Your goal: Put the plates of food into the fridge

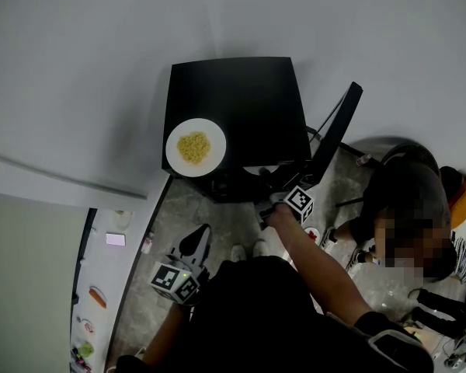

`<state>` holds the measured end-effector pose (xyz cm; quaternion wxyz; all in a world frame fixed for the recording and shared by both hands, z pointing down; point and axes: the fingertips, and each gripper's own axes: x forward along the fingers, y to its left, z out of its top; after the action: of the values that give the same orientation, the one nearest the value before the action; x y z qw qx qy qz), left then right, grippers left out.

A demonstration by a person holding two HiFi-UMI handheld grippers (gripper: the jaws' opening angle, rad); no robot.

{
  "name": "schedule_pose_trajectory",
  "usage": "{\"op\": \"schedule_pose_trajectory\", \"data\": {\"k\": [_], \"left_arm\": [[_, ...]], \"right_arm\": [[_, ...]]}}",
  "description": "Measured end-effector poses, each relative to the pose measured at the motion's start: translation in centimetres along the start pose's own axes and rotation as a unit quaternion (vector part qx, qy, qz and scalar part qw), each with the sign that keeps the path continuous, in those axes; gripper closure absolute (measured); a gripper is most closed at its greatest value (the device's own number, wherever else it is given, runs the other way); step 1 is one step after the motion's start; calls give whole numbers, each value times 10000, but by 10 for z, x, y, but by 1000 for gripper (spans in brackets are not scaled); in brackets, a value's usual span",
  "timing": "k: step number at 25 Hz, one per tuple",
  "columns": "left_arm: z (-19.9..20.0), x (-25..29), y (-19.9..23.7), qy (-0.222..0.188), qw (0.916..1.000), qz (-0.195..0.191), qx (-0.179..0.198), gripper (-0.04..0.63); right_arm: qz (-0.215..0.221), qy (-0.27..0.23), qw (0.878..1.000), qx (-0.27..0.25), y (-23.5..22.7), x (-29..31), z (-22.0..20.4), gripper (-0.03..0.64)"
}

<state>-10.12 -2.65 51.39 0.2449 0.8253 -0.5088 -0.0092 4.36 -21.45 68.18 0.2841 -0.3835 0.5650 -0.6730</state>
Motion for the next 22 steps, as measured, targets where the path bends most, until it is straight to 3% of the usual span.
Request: {"op": "schedule_pose_trajectory", "data": {"k": [6, 9, 12, 16, 18, 22], "left_arm": [[3, -3, -1, -48, 10000, 39, 42, 571], [5, -5, -2, -91, 9999, 61, 33, 571], [3, -5, -2, -121, 9999, 17, 27, 571], [5, -6, -2, -200, 9998, 29, -12, 571], [8, -7, -3, -225, 9997, 56, -50, 571], [9, -10, -4, -294, 9996, 29, -15, 571]], "right_arm": [[6, -57, 9995, -308, 5, -1, 6, 583], [65, 90, 9991, -407, 7, -6, 2, 465], [60, 330, 9955, -884, 9, -16, -5, 465], [151, 795, 9766, -1994, 18, -35, -19, 483], [242, 880, 9673, -2365, 24, -45, -23, 579], [539, 1055, 9449, -3051, 42, -65, -30, 589]]}}
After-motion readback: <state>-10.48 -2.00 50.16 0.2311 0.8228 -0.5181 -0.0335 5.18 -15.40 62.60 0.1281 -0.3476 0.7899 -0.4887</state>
